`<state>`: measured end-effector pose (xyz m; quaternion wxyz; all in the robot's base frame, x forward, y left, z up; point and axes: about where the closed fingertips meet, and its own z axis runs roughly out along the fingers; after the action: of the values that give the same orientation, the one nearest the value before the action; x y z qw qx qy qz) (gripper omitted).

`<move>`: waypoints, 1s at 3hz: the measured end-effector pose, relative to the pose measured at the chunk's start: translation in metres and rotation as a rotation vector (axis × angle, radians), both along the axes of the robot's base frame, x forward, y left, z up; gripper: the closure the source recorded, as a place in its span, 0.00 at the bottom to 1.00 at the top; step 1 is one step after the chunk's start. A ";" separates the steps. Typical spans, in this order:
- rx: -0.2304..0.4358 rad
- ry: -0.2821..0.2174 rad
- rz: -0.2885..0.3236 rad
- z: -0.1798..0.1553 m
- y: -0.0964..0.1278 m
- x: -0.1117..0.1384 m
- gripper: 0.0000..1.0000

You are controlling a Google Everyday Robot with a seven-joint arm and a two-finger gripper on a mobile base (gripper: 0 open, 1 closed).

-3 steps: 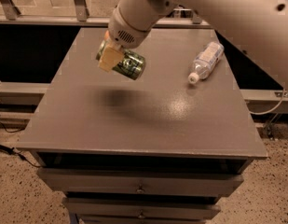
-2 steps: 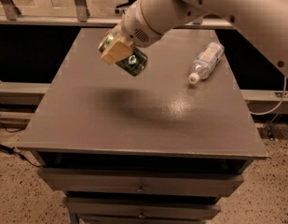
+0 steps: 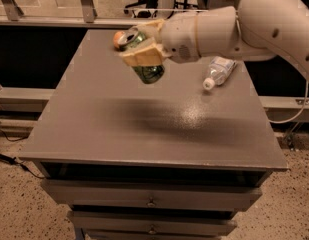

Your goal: Place green can upright

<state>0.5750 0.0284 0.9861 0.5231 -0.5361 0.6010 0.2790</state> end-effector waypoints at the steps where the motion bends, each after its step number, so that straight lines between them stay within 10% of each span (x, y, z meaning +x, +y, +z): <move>1: 0.137 0.011 0.012 -0.007 -0.028 -0.016 1.00; 3: 0.257 0.060 0.033 -0.037 -0.046 -0.030 1.00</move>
Offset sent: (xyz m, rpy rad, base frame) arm -0.0376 -0.0668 -0.0385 0.2921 0.0457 0.0255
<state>0.5449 -0.0178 0.9489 0.5646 -0.4657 0.5668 0.3784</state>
